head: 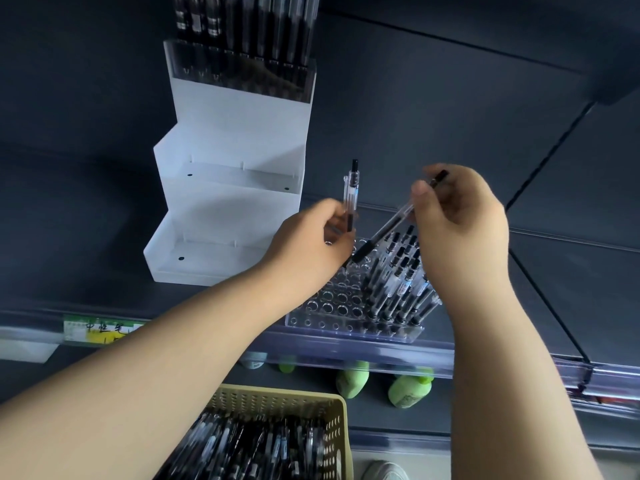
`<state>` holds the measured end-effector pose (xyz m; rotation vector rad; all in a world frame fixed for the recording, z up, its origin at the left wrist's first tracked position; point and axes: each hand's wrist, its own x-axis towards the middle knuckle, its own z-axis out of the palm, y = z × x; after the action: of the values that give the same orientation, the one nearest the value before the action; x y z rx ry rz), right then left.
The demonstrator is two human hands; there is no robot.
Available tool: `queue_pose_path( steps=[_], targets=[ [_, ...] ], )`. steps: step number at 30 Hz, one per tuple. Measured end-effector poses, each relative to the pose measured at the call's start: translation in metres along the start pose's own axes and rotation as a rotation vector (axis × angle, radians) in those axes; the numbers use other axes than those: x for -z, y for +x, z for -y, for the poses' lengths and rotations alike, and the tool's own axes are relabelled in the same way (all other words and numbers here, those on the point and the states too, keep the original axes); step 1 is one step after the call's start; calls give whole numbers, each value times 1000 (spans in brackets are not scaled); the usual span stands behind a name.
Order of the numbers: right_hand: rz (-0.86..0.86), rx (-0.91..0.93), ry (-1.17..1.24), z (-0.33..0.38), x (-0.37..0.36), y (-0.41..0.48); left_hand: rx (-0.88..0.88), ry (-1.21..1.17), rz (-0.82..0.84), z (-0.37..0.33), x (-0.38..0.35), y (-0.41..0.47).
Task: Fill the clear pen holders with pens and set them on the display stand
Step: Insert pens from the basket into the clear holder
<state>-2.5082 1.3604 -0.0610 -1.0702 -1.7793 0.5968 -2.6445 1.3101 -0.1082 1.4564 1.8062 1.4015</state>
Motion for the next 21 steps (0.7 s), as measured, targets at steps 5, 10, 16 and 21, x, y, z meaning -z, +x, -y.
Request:
queue_pose_path(
  steps=[5, 10, 16, 21],
  targets=[
    [31, 31, -92, -5, -9, 2, 1, 9, 17, 3, 0, 1],
    [39, 90, -187, -9, -14, 5, 14, 27, 12, 5, 0, 4],
    [57, 107, -226, -9, -17, 8, 8, 35, -3, 7, 1, 5],
    [81, 95, -228, -9, -19, 8, 17, 45, -4, 6, 3, 4]
  ],
)
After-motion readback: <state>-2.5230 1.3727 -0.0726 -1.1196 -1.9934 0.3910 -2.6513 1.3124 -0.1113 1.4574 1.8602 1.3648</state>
